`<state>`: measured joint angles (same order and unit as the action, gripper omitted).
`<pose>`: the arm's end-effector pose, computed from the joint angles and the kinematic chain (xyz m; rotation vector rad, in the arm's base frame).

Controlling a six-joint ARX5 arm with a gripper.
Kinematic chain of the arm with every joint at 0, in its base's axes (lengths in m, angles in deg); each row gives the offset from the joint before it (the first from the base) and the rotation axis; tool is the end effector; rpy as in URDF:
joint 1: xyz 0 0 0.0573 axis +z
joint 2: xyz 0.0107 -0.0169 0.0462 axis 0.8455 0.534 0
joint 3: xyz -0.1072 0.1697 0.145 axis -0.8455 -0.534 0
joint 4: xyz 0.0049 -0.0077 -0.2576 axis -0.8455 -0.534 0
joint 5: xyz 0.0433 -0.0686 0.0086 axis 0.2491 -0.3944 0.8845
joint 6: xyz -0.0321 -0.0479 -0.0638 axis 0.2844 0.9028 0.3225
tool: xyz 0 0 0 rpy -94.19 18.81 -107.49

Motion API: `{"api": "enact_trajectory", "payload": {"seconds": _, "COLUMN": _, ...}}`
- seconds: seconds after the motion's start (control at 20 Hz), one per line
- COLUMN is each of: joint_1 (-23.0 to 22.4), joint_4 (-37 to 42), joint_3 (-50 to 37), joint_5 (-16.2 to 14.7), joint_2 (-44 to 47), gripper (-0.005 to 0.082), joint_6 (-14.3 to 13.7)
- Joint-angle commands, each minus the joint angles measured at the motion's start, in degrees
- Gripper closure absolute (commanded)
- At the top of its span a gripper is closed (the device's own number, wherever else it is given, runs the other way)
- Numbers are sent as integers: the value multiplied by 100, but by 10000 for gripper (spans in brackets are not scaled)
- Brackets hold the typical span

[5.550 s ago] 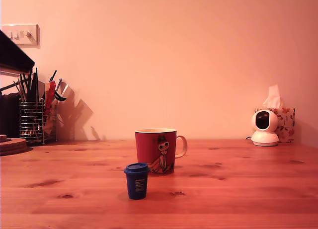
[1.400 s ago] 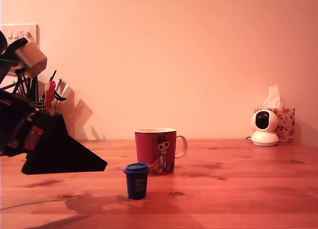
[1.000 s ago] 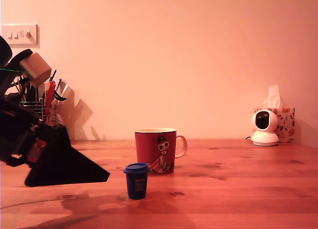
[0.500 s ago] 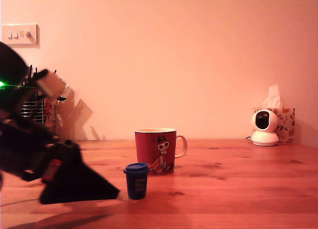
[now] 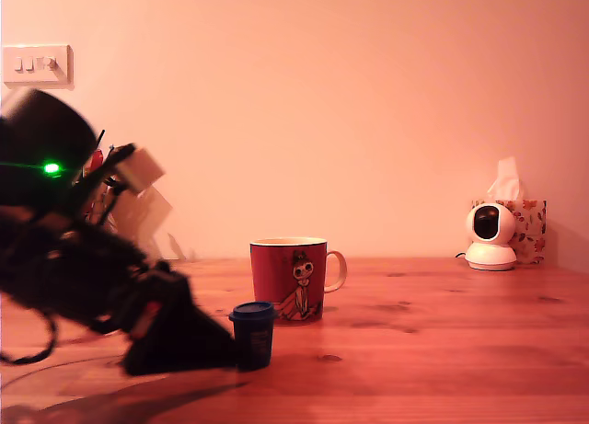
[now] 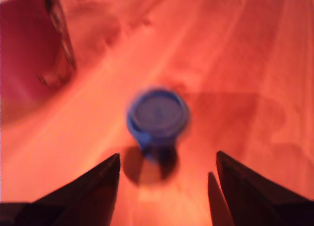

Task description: Pick up the coffee capsules on the table and drop them inside the coffee cup

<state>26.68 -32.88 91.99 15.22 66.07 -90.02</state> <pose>0.2367 -0.1864 0.0437 0.2538 0.4794 -1.1339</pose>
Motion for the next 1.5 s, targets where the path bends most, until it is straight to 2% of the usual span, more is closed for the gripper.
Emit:
{"api": "enact_trajectory", "payload": {"seconds": 0.0, "joint_1": -26, "joint_4": 44, "joint_3": 122, "joint_5": -17, "joint_2": 177, "gripper": 201, "joint_6": -28}}
{"api": "enact_trajectory", "payload": {"seconds": 0.5, "joint_1": -136, "joint_4": -50, "joint_3": 664, "joint_5": -22, "joint_2": 654, "gripper": 223, "joint_6": -28}}
{"api": "enact_trajectory", "payload": {"seconds": 0.95, "joint_1": -138, "joint_4": -197, "joint_3": 699, "joint_5": -20, "joint_2": 728, "gripper": 247, "joint_6": -31}}
{"api": "enact_trajectory", "payload": {"seconds": 1.05, "joint_1": -138, "joint_4": -214, "joint_3": 699, "joint_5": -11, "joint_2": 728, "gripper": 340, "joint_6": -31}}
{"api": "enact_trajectory", "payload": {"seconds": 1.2, "joint_1": -138, "joint_4": -221, "joint_3": 699, "joint_5": -9, "joint_2": 728, "gripper": 596, "joint_6": -28}}
{"api": "enact_trajectory", "payload": {"seconds": 1.25, "joint_1": -138, "joint_4": -219, "joint_3": 699, "joint_5": -9, "joint_2": 728, "gripper": 645, "joint_6": -28}}
{"api": "enact_trajectory", "payload": {"seconds": 1.45, "joint_1": -138, "joint_4": -219, "joint_3": 699, "joint_5": -7, "joint_2": 728, "gripper": 656, "joint_6": -26}}
